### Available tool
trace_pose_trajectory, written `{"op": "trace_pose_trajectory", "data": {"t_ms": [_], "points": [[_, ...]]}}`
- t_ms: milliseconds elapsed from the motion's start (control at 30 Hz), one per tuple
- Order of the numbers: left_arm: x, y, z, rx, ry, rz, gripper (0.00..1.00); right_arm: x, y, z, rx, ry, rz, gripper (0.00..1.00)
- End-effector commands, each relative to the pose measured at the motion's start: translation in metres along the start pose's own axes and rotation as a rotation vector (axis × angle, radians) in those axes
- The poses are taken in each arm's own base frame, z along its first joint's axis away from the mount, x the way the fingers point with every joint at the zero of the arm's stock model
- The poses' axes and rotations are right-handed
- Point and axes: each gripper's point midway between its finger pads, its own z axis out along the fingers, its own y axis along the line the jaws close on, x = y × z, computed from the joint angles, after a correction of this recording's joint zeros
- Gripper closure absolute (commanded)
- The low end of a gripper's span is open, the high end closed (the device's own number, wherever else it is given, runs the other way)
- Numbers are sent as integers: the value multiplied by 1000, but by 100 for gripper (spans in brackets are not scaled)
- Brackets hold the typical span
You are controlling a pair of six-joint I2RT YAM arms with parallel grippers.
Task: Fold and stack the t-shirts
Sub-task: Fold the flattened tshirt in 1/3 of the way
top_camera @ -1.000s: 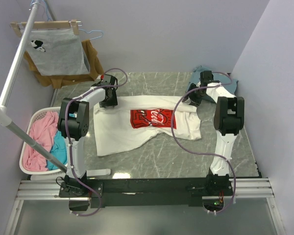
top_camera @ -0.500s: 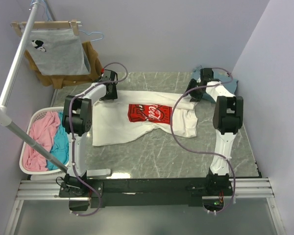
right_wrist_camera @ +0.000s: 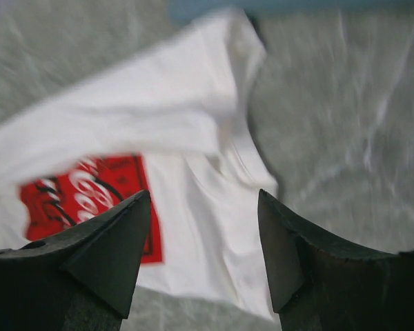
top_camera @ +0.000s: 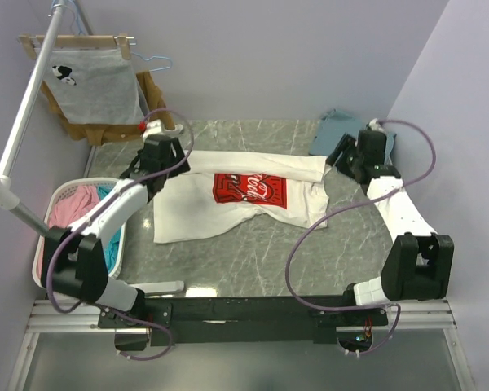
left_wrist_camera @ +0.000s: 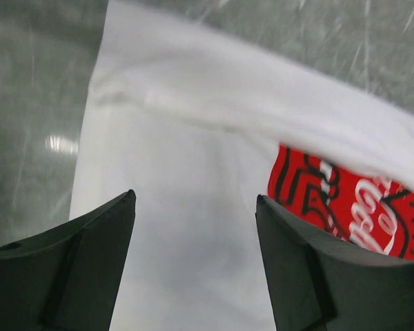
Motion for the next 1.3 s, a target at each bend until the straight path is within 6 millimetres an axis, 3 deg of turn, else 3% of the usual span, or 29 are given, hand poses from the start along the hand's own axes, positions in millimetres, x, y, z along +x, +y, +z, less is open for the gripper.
{"op": "trace_pose_trajectory", "data": {"t_ms": [0,33,67,100,133,167,333,600,867,1000,1100,1267], "points": [[68,14,-16,21,121,-101,25,82,-46,-10,123,157,56,30],[89,22,-20,8,154,-114,25,90,-50,-14,125,164,55,30],[88,22,-30,21,137,-130,25,91,-51,-21,114,146,54,30],[94,21,-36,28,139,-137,24,108,-60,-23,130,173,54,30],[108,27,-40,21,155,-146,25,113,-63,-26,133,177,52,30],[106,26,-47,37,134,-161,25,116,-65,-31,136,177,49,30],[133,42,-62,-1,157,-200,24,147,-79,-36,152,248,41,30],[161,64,-67,-74,210,-211,25,174,-62,-29,55,343,-21,34],[175,67,-67,-63,218,-225,24,190,-49,-23,17,368,-76,39],[179,68,-62,-81,238,-196,25,197,-43,-13,-13,396,-83,56],[183,69,-59,-89,256,-181,25,198,-36,-12,-21,403,-99,97],[181,69,-57,-88,253,-166,25,182,-10,-22,-112,362,-97,100]]}}
